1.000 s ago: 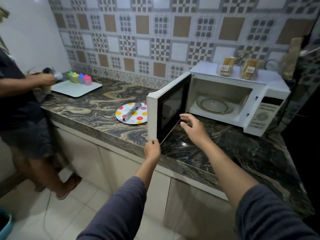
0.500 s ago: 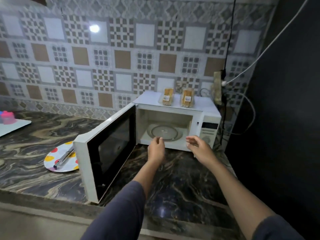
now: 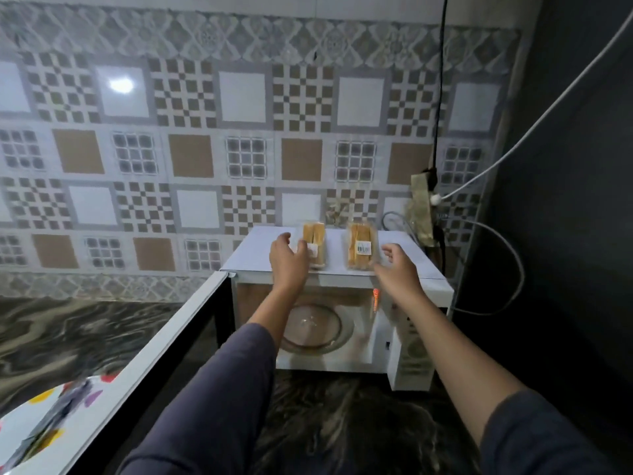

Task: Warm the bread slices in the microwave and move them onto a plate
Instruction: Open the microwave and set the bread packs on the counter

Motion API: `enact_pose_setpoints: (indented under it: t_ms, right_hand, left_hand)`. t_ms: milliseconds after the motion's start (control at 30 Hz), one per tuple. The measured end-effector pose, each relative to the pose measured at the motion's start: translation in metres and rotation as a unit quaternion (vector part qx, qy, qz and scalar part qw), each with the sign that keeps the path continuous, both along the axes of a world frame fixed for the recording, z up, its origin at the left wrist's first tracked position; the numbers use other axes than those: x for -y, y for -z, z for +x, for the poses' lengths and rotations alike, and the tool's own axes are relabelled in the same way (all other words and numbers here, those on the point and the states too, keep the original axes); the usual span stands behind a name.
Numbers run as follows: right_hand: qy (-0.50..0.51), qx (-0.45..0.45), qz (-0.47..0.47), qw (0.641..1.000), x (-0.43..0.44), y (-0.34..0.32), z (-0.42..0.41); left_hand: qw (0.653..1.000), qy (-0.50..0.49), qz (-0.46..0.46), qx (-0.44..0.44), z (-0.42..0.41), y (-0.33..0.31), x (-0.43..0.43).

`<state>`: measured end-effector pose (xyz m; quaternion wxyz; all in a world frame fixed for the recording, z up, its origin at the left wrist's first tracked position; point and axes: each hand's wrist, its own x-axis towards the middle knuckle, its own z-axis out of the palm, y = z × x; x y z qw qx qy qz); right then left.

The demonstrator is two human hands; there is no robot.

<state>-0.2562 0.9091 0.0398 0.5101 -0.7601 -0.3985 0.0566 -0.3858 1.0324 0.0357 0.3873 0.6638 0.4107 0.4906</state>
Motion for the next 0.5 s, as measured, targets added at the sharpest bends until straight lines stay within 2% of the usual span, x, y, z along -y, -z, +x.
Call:
enact_pose_setpoints:
  t_ms: [133, 200, 300, 400, 500]
  right_hand:
    - [0.036, -0.012, -0.058, 0.998, -0.034, 0.000, 0.016]
    - [0.046, -0.026, -0.103, 0.993, -0.047, 0.002, 0.023]
    - [0.047, -0.015, -0.157, 0.986, -0.060, 0.005, 0.027]
    - [0.051, -0.025, -0.140, 0.989, -0.069, 0.002, 0.027]
    - [0.076, -0.034, -0.108, 0.991, -0.074, 0.002, 0.025]
  left_hand:
    - [0.993, 0.007, -0.041, -0.107, 0.014, 0.004, -0.037]
    - [0.988, 0.039, -0.084, -0.121, 0.019, 0.008, -0.046]
    - [0.983, 0.097, -0.097, -0.121, 0.024, 0.009, -0.056]
    - [0.976, 0.141, -0.082, -0.144, 0.023, 0.006, -0.064]
    - [0.981, 0.122, -0.064, -0.136, 0.024, 0.007, -0.065]
